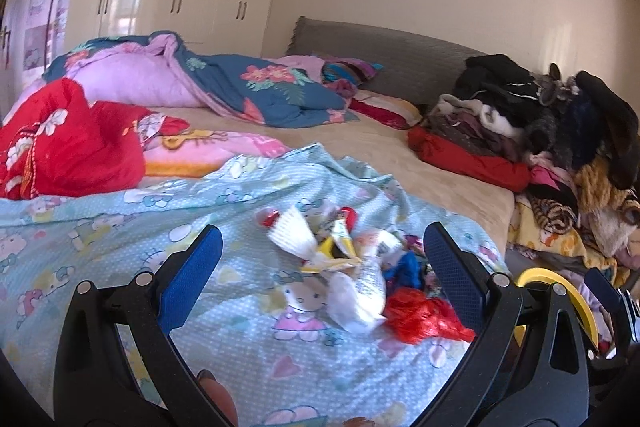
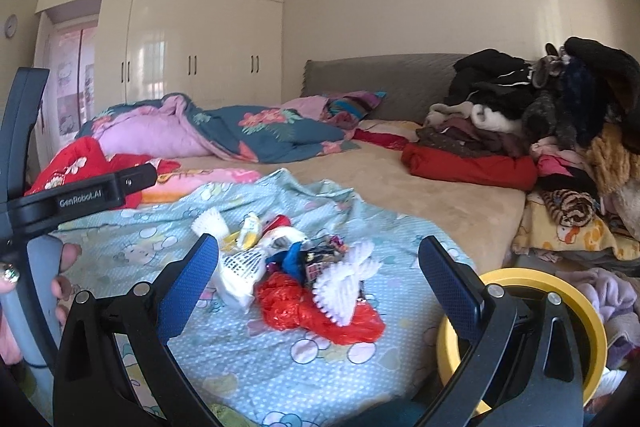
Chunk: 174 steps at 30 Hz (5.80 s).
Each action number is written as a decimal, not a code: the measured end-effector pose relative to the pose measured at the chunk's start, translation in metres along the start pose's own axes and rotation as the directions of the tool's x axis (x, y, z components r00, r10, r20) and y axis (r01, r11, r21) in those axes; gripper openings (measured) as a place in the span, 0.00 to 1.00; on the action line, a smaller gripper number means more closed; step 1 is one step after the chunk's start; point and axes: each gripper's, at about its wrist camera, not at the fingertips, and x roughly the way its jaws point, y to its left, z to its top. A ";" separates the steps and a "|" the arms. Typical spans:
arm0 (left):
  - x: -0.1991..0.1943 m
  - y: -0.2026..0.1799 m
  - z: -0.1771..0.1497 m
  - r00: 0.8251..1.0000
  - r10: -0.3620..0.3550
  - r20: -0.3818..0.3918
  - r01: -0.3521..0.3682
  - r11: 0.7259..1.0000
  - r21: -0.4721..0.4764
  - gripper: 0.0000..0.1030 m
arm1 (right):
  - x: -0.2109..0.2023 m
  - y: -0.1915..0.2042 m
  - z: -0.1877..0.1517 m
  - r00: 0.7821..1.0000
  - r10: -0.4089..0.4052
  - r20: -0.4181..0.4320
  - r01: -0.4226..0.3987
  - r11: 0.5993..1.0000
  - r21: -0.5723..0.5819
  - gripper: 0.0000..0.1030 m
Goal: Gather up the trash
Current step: 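Reach the left tool to the white plastic bag and close on it, then carry the white bag with the left tool over the yellow-rimmed bin, then open the left tool to drop the white bag into the bin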
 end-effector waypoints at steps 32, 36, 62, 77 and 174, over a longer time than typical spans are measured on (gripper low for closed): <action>0.137 -0.007 -0.056 0.910 -0.221 -0.350 0.188 0.974 -0.126 0.90 | 0.130 -0.032 -0.036 0.940 0.007 -0.341 0.017 0.998 0.068 0.78; 0.146 -0.007 -0.062 0.895 -0.247 -0.372 0.198 0.966 -0.165 0.90 | 0.138 -0.032 -0.041 0.925 0.024 -0.380 0.008 0.996 0.084 0.58; 0.100 -0.023 -0.035 0.899 -0.335 -0.281 0.297 0.940 -0.168 0.21 | 0.082 -0.060 -0.028 0.977 0.054 -0.206 -0.012 0.980 0.198 0.15; 0.056 -0.048 -0.003 0.886 -0.425 -0.187 0.404 0.904 -0.139 0.20 | 0.053 -0.072 -0.011 0.990 0.029 -0.137 0.002 0.976 0.219 0.15; 0.061 -0.181 -0.050 0.824 -0.468 -0.321 0.508 0.859 0.053 0.90 | -0.025 -0.193 -0.048 0.952 -0.259 -0.163 0.301 0.890 0.342 0.84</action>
